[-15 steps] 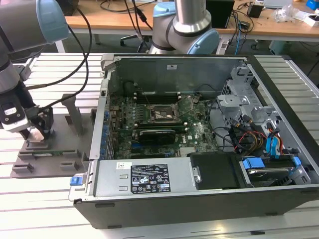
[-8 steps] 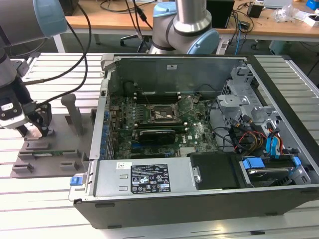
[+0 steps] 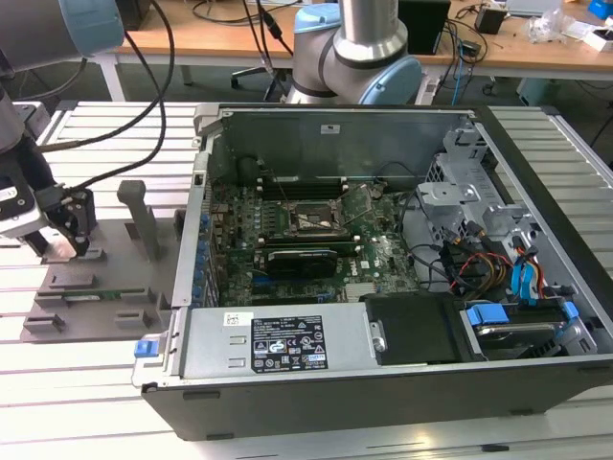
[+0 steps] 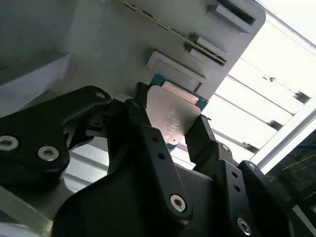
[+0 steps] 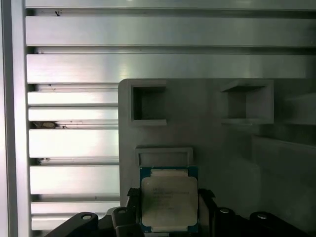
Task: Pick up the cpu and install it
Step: 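Pick up the cpu and move it towards the insertion slot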
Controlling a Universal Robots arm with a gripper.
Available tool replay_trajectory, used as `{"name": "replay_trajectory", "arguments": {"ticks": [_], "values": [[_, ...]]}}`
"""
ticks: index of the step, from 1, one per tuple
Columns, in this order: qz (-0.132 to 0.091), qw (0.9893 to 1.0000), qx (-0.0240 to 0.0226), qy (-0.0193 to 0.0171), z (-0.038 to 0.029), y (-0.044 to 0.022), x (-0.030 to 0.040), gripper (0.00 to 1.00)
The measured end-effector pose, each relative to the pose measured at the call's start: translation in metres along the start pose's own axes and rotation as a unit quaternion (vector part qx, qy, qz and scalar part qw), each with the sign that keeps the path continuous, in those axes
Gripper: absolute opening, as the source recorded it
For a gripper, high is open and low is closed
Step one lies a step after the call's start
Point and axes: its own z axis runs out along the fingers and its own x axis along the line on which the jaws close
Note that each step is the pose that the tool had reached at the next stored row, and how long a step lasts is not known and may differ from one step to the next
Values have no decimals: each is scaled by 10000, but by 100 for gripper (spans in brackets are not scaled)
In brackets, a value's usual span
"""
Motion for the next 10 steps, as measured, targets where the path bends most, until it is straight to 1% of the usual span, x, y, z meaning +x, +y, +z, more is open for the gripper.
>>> {"name": "replay_trajectory", "arguments": {"ticks": [2, 5, 10], "values": [[0, 10000, 0, 0, -26, -1, -1, 55], [0, 10000, 0, 0, -99, -3, -2, 55], [0, 10000, 0, 0, -183, -5, -4, 55]]}}
